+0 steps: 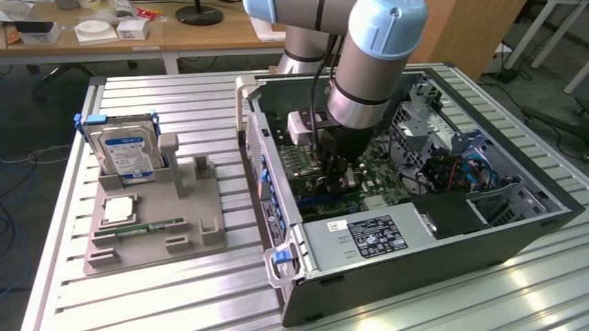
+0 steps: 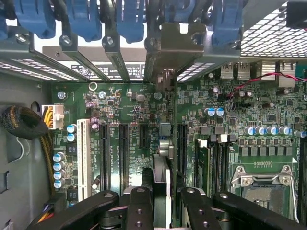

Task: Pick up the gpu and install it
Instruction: 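Insert the gpu into the slot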

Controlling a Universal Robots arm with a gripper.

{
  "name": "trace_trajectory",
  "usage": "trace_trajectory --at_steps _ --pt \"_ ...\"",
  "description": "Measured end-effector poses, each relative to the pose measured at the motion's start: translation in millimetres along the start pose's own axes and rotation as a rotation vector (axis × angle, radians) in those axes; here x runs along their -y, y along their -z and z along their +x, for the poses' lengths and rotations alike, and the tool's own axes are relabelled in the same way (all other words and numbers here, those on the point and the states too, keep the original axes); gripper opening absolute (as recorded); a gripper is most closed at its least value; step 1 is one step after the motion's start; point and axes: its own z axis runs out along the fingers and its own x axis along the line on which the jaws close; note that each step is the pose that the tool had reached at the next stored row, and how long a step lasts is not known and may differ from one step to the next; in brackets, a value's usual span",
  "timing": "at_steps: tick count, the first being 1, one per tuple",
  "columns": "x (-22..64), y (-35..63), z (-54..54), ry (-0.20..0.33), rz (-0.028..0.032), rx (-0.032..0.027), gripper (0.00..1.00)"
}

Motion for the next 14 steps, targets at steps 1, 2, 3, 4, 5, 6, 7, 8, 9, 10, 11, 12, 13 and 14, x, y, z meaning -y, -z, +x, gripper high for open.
trace_trajectory --at_steps 1,2,3,4,5,6,7,8,9,10,11,12,13,14 --pt "-0.1 0.0 0.0 0.0 0.0 -0.0001 0.27" --pt "-0.1 0.1 0.0 0.0 0.0 -0.0001 0.27" --pt "-0.2 0.0 0.0 0.0 0.0 -0.0002 0.27" --pt "-0.3 -0.1 0.1 0.0 -0.0002 -0.0004 0.27" --pt "-0.3 -0.5 0.1 0.0 -0.0001 -0.0003 0.27" --pt "-0.3 -1.4 0.1 0.0 -0.0001 -0.0003 0.27" --pt "-0.3 -2.4 0.2 0.0 -0.0001 -0.0003 0.27" --pt "-0.3 -3.2 0.3 0.0 -0.0001 -0.0005 0.27" --pt "-0.4 -4.0 0.3 0.0 -0.0002 -0.0008 0.27" --pt "-0.4 -4.8 0.4 0.0 -0.0002 -0.0005 0.27" --pt "-0.5 -5.5 0.4 0.0 -0.0002 -0.0005 0.27" --pt "-0.6 -5.5 0.4 0.0 -0.0002 -0.0005 0.27" --pt "-0.6 -5.6 0.4 0.0 -0.0002 -0.0004 0.27" --pt "-0.6 -5.7 0.4 0.0 -0.0001 -0.0003 0.27"
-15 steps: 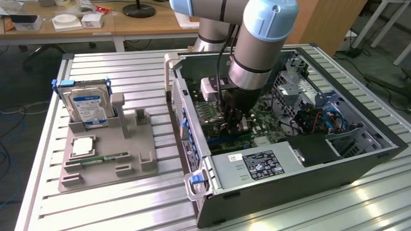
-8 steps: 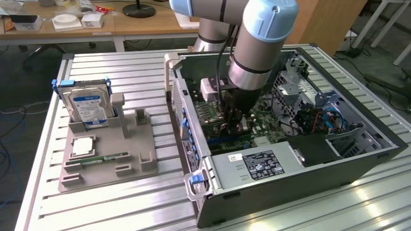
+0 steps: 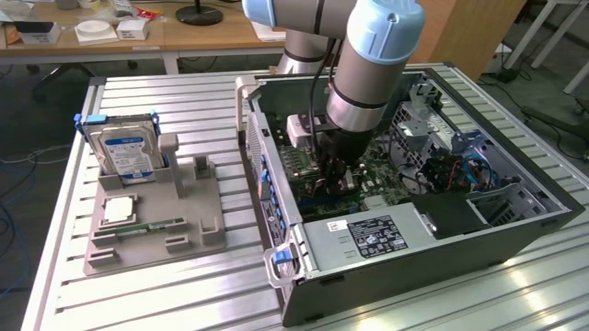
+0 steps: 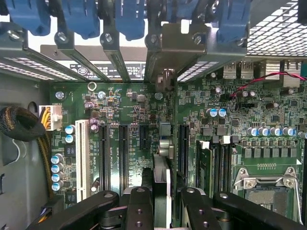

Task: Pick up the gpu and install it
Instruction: 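Insert the gpu into the slot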

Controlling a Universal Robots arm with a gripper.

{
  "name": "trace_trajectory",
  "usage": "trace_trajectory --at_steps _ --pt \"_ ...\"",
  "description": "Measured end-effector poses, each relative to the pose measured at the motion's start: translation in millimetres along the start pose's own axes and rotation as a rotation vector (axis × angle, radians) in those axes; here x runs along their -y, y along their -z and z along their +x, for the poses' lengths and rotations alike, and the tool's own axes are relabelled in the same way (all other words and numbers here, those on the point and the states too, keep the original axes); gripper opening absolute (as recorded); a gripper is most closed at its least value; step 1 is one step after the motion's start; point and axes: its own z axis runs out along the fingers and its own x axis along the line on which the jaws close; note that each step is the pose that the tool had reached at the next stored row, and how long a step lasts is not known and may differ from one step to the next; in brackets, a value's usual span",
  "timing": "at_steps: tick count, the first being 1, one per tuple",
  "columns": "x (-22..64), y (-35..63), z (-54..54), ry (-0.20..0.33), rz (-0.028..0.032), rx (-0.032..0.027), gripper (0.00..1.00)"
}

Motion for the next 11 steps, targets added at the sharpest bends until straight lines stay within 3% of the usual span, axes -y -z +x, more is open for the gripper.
trace_trajectory --at_steps 11 --pt "-0.1 -0.8 -1.1 0.001 -0.0001 -0.0001 0.27"
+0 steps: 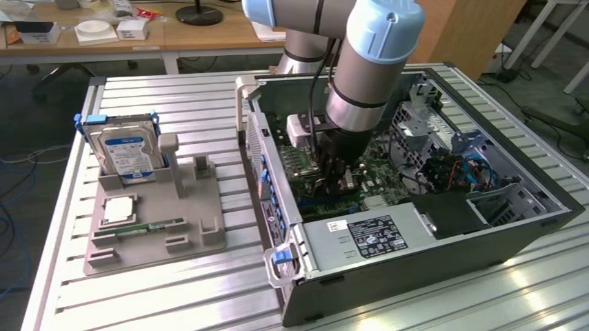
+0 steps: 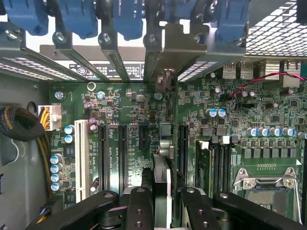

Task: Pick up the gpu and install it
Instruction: 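Insert the gpu into the slot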

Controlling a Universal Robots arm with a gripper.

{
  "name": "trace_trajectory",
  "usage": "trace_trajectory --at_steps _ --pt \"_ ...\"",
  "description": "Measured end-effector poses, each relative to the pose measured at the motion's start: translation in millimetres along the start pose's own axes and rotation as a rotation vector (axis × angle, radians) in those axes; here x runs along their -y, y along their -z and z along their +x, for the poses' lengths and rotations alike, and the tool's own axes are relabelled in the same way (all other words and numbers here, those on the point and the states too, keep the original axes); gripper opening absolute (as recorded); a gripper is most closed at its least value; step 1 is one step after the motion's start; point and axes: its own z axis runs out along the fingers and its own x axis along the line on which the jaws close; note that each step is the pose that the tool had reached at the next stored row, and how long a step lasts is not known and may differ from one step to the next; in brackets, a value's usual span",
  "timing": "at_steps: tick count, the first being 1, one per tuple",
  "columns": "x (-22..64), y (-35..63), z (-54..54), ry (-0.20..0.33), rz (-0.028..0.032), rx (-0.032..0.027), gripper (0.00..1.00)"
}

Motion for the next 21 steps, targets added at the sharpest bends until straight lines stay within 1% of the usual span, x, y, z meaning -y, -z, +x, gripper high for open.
trace_trajectory --at_steps 3,9,12,17,19,21 --pt "-0.8 -3.0 0.2 0.0 0.0001 0.0 0.27" --pt "-1.8 -3.2 0.2 0.0 0.0003 0.0003 0.27" --pt "-3.8 -3.3 0.3 0.0 0.0019 -0.0003 0.27" --pt "-4.4 -3.2 0.4 0.001 0.0017 -0.0007 0.27" --pt "-4.8 -3.2 0.3 0.0 0.0 0.0001 0.27" --pt "-4.9 -3.2 0.3 0.0 0.0 0.0001 0.27"
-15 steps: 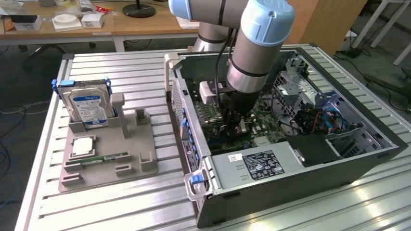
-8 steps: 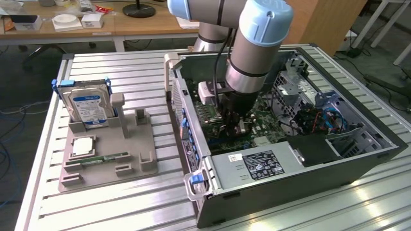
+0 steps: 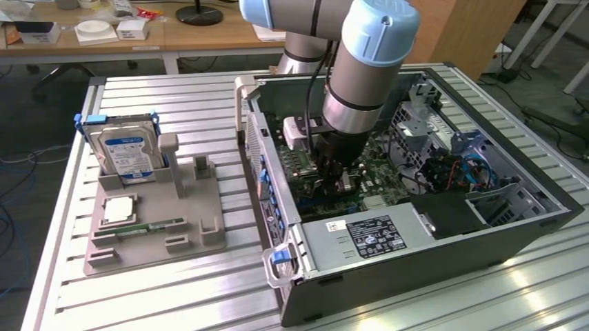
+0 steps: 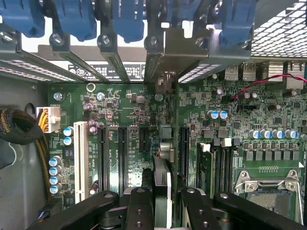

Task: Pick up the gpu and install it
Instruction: 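Insert the gpu into the slot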

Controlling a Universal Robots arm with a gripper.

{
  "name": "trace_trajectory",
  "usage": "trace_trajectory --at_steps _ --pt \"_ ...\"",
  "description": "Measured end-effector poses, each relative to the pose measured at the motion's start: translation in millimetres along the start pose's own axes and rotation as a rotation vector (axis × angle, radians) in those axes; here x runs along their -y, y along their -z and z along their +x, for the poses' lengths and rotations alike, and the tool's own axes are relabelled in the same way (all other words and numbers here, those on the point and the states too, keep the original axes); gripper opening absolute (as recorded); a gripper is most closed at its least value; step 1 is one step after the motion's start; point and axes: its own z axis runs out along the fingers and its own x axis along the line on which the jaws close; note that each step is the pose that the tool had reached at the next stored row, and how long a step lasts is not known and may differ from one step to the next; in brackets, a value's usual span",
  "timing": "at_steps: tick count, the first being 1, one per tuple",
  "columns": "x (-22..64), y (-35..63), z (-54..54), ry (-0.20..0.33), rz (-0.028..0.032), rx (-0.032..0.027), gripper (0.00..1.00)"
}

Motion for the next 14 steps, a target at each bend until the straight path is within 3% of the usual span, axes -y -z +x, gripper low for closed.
trace_trajectory --at_steps 14 --pt "0.1 -3.2 0.2 0.0 0.0 0.0 0.27"
